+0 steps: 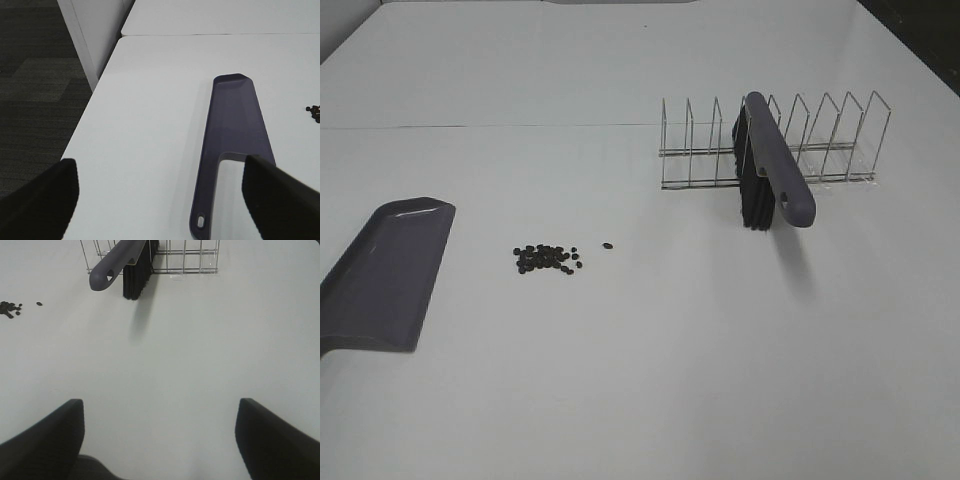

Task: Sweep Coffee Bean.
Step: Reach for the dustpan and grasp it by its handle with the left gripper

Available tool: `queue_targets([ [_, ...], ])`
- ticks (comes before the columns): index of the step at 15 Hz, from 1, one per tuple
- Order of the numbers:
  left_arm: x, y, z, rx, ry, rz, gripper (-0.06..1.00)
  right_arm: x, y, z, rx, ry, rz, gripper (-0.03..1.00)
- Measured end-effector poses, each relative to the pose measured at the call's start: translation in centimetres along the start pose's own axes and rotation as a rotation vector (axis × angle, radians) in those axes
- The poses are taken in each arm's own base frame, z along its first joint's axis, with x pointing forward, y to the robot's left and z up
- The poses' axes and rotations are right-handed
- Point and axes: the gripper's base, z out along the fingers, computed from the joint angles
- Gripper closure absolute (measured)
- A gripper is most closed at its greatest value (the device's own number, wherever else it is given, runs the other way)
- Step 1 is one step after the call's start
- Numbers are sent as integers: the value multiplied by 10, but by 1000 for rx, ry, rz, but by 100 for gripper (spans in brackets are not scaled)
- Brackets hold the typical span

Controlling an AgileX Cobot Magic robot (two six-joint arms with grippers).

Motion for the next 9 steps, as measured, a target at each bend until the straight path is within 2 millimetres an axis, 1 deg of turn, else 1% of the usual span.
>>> queue_targets([
  [9,0,0,0,0,0,0,13,0,0,0,0,0,0,20],
])
